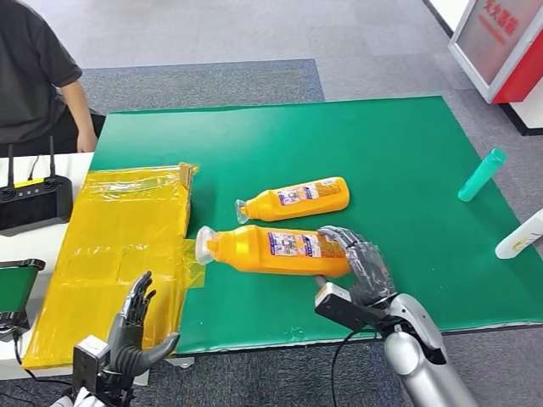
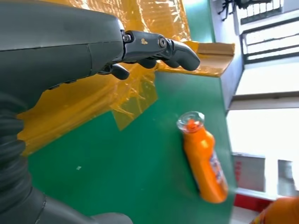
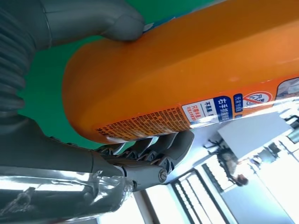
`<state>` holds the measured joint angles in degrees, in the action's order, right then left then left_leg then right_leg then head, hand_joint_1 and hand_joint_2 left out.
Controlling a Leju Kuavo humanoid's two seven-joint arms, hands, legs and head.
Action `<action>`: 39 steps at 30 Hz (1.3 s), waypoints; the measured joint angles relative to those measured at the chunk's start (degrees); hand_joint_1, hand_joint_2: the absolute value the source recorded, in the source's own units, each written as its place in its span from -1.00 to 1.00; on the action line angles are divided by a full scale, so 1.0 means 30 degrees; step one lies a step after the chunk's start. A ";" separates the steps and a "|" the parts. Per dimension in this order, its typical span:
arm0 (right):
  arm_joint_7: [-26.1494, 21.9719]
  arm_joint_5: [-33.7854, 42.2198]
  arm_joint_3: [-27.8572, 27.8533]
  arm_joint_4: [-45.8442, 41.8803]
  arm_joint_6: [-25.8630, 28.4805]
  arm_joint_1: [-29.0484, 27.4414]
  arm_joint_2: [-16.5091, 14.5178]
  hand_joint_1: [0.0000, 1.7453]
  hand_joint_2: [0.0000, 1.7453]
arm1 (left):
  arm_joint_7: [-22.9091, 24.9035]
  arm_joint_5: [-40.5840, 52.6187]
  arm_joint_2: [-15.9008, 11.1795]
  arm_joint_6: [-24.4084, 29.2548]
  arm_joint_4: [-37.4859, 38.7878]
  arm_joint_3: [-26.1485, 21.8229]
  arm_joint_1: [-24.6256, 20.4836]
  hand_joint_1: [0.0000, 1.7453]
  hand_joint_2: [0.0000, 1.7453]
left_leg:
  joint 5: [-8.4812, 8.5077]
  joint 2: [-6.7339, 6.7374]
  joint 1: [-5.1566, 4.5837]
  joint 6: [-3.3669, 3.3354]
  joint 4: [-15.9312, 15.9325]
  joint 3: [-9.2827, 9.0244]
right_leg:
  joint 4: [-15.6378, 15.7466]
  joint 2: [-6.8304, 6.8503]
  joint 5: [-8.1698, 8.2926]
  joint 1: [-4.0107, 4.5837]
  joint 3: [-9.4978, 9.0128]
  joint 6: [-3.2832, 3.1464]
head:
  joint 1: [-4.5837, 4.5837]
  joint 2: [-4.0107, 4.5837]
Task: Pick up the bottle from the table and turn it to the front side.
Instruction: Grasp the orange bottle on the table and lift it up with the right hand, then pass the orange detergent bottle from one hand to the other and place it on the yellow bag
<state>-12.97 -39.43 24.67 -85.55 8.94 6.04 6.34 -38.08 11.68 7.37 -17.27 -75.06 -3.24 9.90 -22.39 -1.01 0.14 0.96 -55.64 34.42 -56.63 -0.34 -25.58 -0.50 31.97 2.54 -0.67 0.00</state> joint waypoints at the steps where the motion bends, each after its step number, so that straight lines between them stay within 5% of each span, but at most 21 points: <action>1: -0.0304 0.0198 -0.0096 -0.0218 0.0000 -0.0198 -0.0169 1.00 1.00 | -0.0100 -0.0297 0.0071 -0.0272 -0.0004 -0.0002 -0.0125 -1.00 1.00 | 0.0001 0.0000 0.0000 0.0000 0.0000 0.0000 | 0.0000 -0.0001 0.0001 0.0000 0.0000 0.0000 | 0.0000 0.0000; 18: -0.2922 0.3093 -0.0151 -0.0032 0.0439 -0.1367 -0.3147 1.00 1.00 | 0.0505 -0.2633 0.0639 -0.1229 -0.1089 0.2423 -0.2076 -1.00 1.00 | 0.0010 0.0000 -0.0001 -0.0001 0.0000 -0.0014 | -0.0001 -0.0001 0.0006 -0.0001 -0.0013 -0.0001 | 0.0000 0.0000; 39: -0.4284 0.1988 0.0647 0.4502 0.5125 -0.0661 -0.4959 1.00 1.00 | 0.2437 -0.5771 0.0668 -0.2398 -0.1521 0.5641 -0.3983 -1.00 1.00 | 0.0012 0.0000 -0.0001 -0.0003 0.0000 -0.0014 | -0.0004 -0.0002 0.0007 -0.0001 -0.0016 0.0000 | 0.0000 0.0000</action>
<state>-25.82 -33.47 26.62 -72.05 24.32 4.05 -8.53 -30.76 -5.63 9.38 -24.46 -79.62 13.68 -2.05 -22.36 -1.01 0.14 0.96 -55.64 34.38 -56.64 -0.35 -25.56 -0.50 31.93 2.54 -0.67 0.00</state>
